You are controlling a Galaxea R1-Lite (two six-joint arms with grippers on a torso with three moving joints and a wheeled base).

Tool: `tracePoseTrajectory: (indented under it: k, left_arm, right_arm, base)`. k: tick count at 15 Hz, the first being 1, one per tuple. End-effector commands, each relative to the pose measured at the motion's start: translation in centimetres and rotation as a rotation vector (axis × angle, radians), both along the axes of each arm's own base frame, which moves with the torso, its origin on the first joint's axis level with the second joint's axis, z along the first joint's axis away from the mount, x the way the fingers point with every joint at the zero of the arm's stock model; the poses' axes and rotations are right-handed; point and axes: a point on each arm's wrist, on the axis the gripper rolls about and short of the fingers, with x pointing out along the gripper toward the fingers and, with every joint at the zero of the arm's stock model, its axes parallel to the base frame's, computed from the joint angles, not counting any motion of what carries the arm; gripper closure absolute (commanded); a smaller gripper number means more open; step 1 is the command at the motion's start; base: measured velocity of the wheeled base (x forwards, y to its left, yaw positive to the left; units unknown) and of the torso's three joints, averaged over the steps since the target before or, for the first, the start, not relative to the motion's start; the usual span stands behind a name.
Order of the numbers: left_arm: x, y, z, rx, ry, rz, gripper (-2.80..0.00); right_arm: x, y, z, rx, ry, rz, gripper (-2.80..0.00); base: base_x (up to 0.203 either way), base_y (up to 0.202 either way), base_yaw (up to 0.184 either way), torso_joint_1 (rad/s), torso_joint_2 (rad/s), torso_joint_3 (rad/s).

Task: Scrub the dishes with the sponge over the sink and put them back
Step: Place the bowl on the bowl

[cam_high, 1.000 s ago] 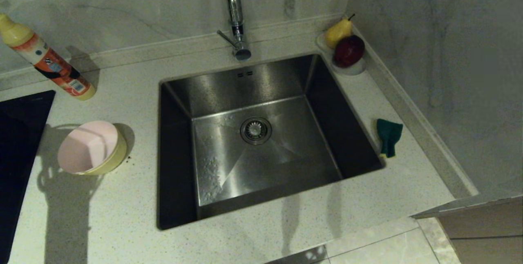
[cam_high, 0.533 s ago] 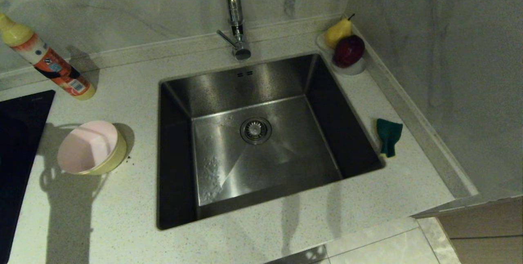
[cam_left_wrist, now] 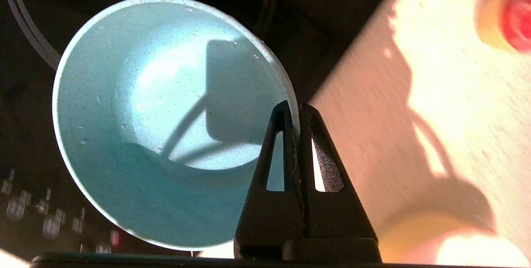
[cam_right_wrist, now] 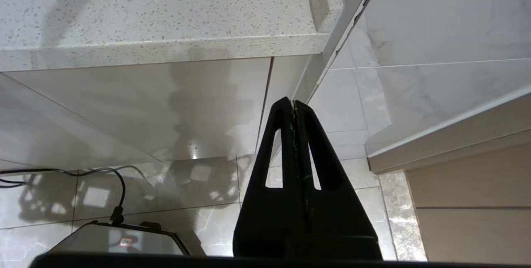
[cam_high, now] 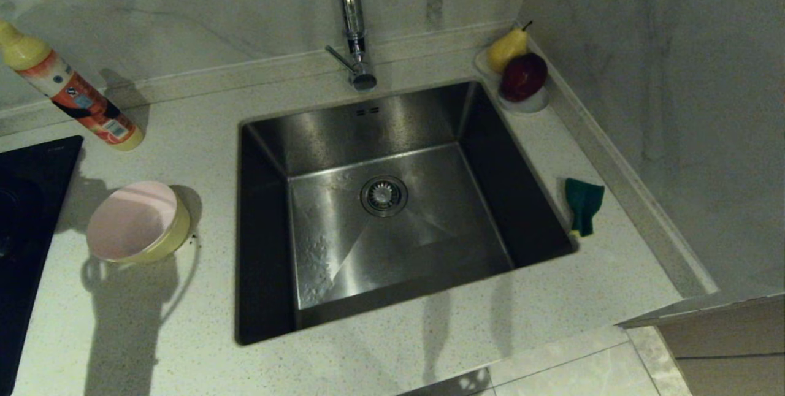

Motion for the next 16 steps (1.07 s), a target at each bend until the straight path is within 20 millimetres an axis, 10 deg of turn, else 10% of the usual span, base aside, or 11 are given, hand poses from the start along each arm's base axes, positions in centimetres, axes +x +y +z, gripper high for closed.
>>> tracePoseTrajectory:
  k: [1, 7, 16]
  left_arm:
    - [-1.9, -2.1, 2.2, 0.016, -0.029, -0.02, 0.0]
    - [-7.1, -9.2, 4.9, 0.041, -0.028, -0.198, 0.0]
    - [-5.9, -15.7, 4.1, 0.092, 0.033, -0.422, 0.0]
  right_arm:
    - [0.0, 0.0, 0.0, -0.001, 0.0, 0.001, 0.0]
    - [0.0, 0.0, 0.0, -0.001, 0.0, 0.002, 0.0]
    - [0.0, 0.0, 0.0, -0.001, 0.0, 0.001, 0.0]
  base:
    - [0.0, 0.0, 0.0, 0.0, 0.0, 0.0]
    - [0.0, 0.0, 0.0, 0.0, 0.0, 0.0]
    - [0.0, 0.0, 0.0, 0.0, 0.0, 0.0]
